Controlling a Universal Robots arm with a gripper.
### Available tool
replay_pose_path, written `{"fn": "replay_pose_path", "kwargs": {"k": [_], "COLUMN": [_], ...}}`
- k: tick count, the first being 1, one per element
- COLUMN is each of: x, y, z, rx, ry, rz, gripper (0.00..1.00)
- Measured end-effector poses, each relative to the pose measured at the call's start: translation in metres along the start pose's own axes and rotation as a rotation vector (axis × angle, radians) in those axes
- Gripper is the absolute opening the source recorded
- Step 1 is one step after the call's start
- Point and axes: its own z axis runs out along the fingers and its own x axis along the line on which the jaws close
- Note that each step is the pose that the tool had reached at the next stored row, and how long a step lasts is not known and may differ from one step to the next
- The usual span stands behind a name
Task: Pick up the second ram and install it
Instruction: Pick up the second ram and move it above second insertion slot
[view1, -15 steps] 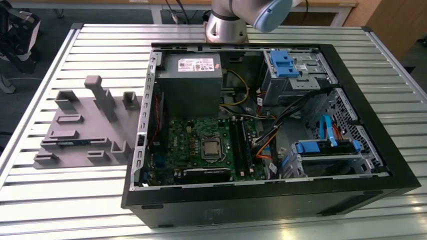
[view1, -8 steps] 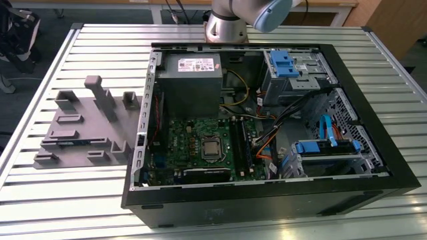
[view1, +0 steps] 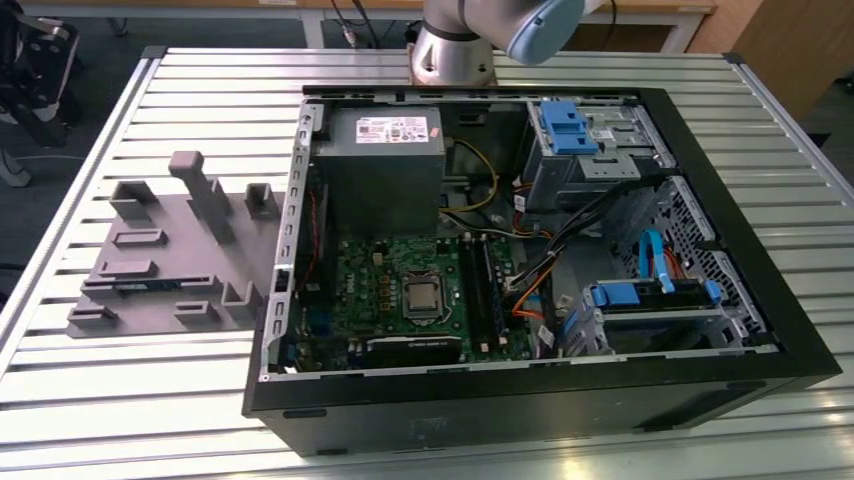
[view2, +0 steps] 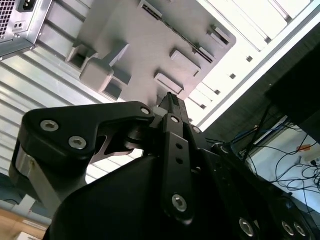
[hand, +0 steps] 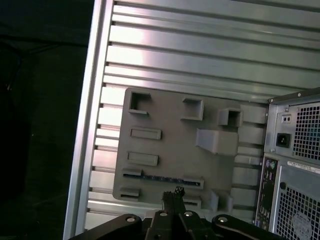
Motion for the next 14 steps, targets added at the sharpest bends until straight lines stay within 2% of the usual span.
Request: {"fn": "replay_pose_path", "kwargs": {"k": [14], "x": [0.0013], "y": [-0.0007], "z": [0.0002], "rx": [-0.0017], "ry": [0.0024], "rz": [-0.092], "gripper": [0.11]}}
